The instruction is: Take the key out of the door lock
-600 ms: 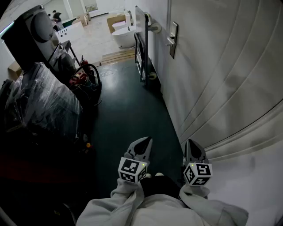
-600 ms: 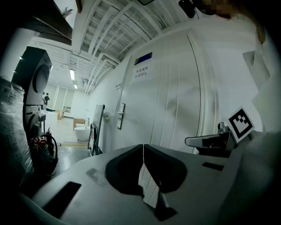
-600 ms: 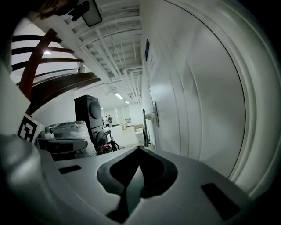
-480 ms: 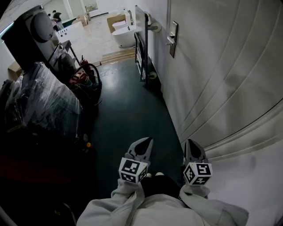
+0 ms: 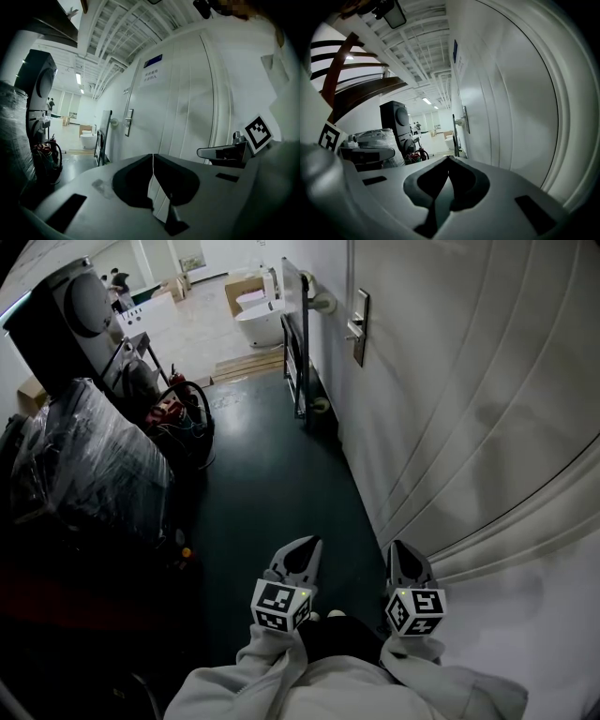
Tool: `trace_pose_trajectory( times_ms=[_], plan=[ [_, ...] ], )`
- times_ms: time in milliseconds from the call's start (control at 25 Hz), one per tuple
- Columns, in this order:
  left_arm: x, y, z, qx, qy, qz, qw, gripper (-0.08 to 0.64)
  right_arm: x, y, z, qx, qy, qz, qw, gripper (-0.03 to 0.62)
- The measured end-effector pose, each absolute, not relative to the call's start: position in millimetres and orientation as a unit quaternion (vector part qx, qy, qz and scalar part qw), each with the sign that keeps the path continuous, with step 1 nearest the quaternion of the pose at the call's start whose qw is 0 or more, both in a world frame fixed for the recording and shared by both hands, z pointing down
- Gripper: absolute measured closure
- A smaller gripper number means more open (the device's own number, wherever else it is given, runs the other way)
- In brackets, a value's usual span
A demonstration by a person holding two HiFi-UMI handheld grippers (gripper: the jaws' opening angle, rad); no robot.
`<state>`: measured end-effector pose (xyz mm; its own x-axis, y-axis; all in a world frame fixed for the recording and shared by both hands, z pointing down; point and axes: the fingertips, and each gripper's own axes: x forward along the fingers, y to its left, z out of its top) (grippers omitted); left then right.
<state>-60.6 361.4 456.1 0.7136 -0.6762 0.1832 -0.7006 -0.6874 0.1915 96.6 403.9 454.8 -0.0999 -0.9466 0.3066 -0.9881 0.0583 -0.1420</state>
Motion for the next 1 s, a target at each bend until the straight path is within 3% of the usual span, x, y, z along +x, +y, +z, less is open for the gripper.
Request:
trace_pose_trajectory(
  times_ms=[1000],
  plan=[
    [-35,372,480,0.9,-0.406,0.064,0.143,0.543,113,410,484,0.639,-0.745,0.175,0.076,0.54]
  ],
)
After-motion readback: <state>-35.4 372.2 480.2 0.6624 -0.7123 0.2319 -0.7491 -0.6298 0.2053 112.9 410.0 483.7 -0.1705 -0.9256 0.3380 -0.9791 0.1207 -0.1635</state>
